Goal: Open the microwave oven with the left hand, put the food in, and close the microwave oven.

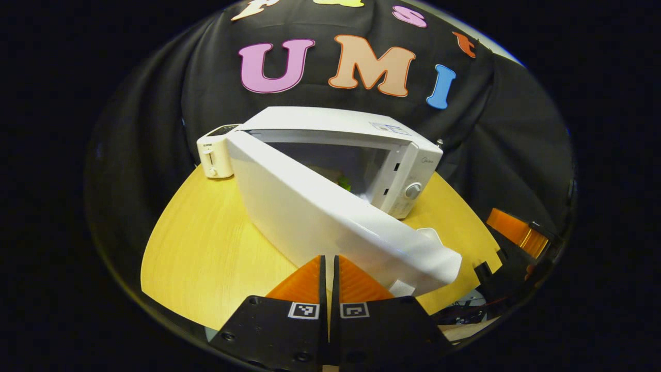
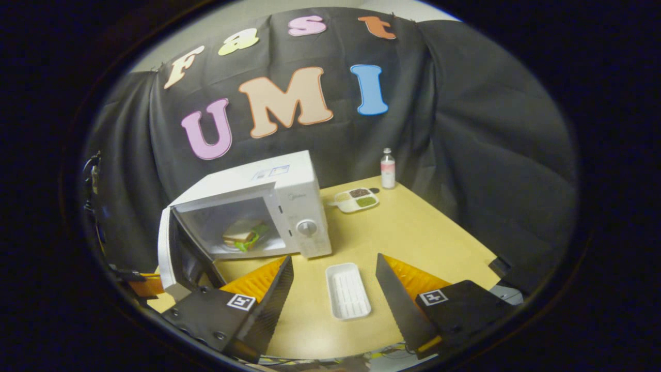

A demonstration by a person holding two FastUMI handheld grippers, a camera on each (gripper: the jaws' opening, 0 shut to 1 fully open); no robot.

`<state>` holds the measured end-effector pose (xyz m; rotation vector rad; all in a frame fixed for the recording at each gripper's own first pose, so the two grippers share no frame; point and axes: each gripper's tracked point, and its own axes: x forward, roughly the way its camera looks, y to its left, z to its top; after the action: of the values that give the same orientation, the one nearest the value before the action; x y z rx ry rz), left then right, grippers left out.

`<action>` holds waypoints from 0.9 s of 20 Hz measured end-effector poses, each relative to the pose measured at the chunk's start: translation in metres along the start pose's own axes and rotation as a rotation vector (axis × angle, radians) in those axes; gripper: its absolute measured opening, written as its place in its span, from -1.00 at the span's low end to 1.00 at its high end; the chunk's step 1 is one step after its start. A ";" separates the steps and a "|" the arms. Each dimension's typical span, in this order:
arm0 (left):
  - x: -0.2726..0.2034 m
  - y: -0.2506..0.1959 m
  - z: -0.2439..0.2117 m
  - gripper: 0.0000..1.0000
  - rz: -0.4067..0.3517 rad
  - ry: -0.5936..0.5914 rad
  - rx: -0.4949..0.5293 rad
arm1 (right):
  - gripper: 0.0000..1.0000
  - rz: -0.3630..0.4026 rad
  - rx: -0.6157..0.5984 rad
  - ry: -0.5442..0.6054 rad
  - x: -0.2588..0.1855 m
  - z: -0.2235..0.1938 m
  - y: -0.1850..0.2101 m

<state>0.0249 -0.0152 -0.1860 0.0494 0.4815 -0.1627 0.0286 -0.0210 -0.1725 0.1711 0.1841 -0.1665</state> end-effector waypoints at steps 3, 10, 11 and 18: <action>0.017 -0.018 0.011 -0.99 -0.023 -0.010 0.028 | 0.97 -0.022 0.013 -0.019 0.006 0.009 -0.017; 0.050 -0.043 0.041 -0.99 -0.035 -0.041 0.073 | 0.96 -0.020 0.030 -0.078 0.019 0.032 -0.035; 0.054 -0.044 0.044 -0.99 -0.031 -0.043 0.070 | 0.96 -0.021 0.023 -0.077 0.021 0.033 -0.037; 0.084 -0.059 0.061 -0.99 -0.030 -0.050 0.079 | 0.97 -0.065 0.046 -0.136 0.022 0.050 -0.065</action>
<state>0.1161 -0.0904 -0.1715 0.1150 0.4257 -0.2117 0.0466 -0.0967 -0.1380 0.1992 0.0502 -0.2466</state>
